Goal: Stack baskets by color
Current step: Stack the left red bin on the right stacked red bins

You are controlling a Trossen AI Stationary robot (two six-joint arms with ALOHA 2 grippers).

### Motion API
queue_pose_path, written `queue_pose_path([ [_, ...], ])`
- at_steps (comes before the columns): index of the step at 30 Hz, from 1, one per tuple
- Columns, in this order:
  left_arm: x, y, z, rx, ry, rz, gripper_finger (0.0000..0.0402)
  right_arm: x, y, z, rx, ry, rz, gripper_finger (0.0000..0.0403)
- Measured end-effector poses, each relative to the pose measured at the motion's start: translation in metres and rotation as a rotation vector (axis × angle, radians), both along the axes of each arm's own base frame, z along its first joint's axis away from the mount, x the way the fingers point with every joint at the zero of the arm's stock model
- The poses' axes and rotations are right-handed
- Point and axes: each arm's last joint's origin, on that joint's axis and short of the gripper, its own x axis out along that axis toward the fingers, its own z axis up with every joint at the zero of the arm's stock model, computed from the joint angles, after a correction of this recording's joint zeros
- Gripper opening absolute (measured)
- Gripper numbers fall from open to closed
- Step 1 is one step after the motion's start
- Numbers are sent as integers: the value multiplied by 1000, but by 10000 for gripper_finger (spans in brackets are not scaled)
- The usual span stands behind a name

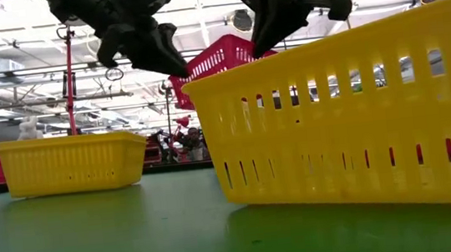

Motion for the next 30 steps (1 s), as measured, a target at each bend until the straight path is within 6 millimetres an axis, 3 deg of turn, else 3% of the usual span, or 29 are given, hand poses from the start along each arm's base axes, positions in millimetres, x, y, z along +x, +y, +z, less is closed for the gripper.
queue_pose_path([
  [10, 1, -25, 25, -123, -197, 33, 193, -10, -2, -6, -44, 132, 24, 3],
  [16, -11, -46, 41, -217, -272, 54, 221, -25, 5, -5, -19, 240, 98, 2],
  [22, -26, -60, 60, -317, -377, 178, 223, -58, 17, 16, 13, 291, 171, 1],
  [30, -31, -78, 61, -432, -406, 255, 223, -121, 27, 59, -63, 240, 389, 1],
])
